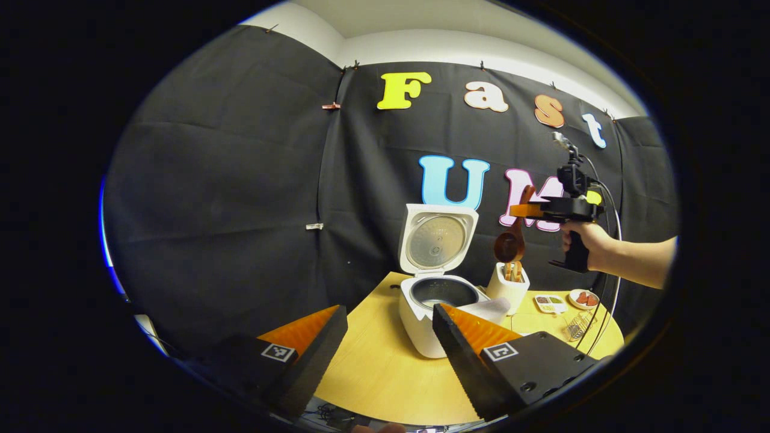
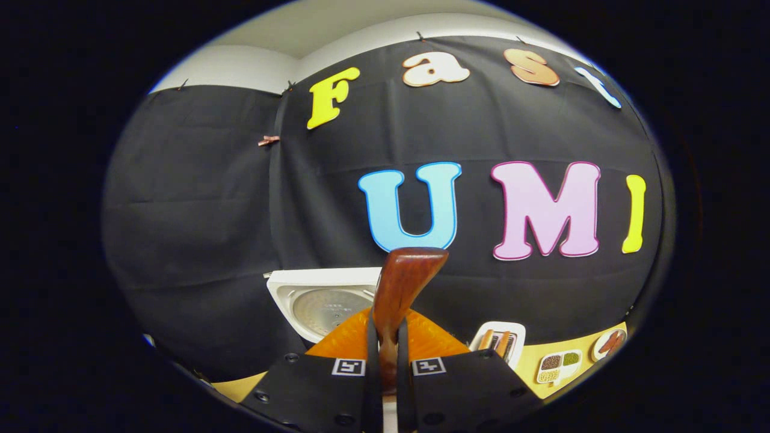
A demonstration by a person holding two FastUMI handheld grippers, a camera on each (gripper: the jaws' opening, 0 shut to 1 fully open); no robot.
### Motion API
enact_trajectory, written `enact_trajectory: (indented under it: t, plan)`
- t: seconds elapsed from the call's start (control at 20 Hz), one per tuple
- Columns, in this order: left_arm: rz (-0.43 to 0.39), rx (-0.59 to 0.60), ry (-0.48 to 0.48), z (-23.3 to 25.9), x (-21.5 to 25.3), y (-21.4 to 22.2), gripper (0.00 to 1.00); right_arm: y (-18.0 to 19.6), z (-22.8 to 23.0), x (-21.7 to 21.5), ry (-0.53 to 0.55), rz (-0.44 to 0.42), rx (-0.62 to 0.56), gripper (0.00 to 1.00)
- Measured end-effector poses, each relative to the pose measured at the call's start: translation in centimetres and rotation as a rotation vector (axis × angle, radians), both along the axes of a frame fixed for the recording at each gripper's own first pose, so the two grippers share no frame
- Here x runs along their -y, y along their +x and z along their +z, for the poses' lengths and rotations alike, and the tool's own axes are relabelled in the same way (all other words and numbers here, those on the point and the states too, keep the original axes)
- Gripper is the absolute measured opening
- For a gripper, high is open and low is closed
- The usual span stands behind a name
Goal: Close the left gripper, press the button to open the rice cooker; take a wooden spoon from the chopstick holder with the right hand, scoop a spoonful of rice and pour it into the rice cooker, then put the wooden spoon back into the chopstick holder.
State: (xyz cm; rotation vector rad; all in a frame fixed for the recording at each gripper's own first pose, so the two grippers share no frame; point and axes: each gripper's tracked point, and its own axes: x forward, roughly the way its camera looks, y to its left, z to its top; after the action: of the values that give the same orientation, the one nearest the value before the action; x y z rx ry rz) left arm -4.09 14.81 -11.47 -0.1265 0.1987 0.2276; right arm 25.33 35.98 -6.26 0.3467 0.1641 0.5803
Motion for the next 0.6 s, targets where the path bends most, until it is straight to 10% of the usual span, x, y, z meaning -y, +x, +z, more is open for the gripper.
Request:
enact_trajectory:
  t: [0.6]
  plan:
    - [-0.039, 0.034, 0.036, 2.2, 6.1, 2.3, 0.98, -2.7, -4.8, 21.6, 0.072, -0.154, -0.098, 0.13]
